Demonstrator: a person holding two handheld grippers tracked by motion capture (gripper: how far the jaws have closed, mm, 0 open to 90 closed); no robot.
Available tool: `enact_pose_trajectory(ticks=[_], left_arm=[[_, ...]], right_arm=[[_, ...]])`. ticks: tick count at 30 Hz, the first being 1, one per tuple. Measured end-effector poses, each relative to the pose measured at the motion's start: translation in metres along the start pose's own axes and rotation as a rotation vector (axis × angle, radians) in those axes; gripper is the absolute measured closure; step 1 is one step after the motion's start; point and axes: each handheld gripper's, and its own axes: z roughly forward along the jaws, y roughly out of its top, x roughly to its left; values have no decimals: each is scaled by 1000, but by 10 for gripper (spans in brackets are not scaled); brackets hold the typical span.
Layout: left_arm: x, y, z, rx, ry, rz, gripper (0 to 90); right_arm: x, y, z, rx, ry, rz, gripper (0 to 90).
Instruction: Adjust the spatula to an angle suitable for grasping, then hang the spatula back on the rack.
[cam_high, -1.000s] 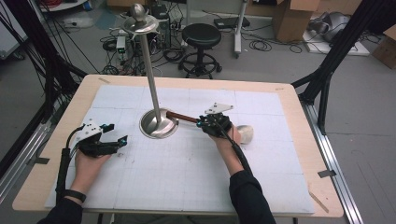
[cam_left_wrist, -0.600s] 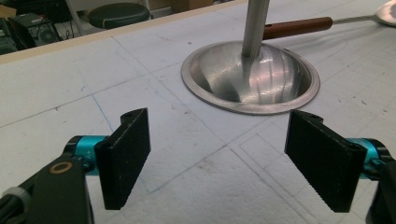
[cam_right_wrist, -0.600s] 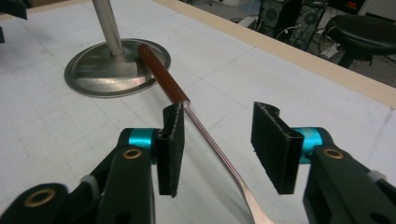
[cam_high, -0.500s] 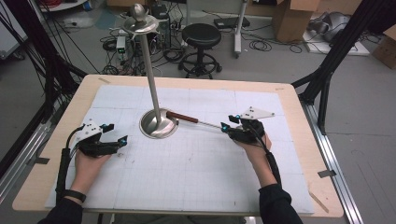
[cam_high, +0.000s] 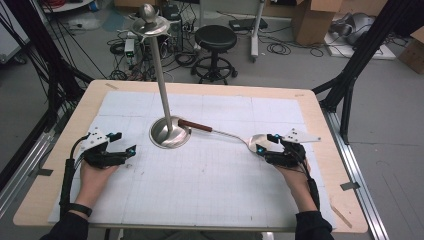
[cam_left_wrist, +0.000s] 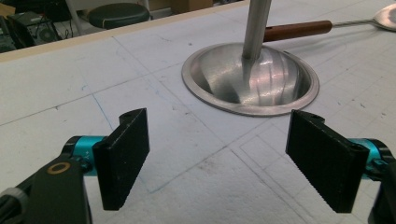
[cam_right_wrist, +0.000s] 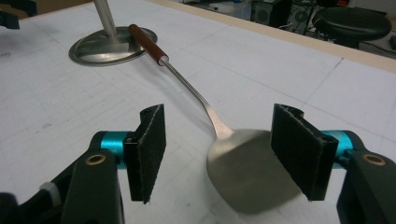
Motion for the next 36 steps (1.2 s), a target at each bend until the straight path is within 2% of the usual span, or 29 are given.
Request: enact_pose_trajectory(ticks=[3, 10, 17, 25, 32, 33, 36], left_arm=[[-1, 0, 0, 0, -4, 5, 215], [1, 0, 0, -2, 0, -7, 214], [-1, 0, 0, 1, -2, 7, 214], [0, 0, 0, 0, -5, 3, 214], [-4, 0, 1, 4, -2, 35, 210], [-6, 0, 1, 11, 0, 54, 208], [-8, 0, 2, 14, 2, 77, 196]], right_arm=[[-8, -12, -11, -25, -11, 33, 299], [-16, -19, -19, -51, -48, 66, 246], [-19, -22, -18, -53, -71, 72, 204], [-21, -22, -18, -65, -81, 75, 180], [-21, -23, -17, -56, -67, 63, 168], [-21, -23, -17, -55, -63, 64, 168], [-21, -23, -16, -64, -64, 57, 168]])
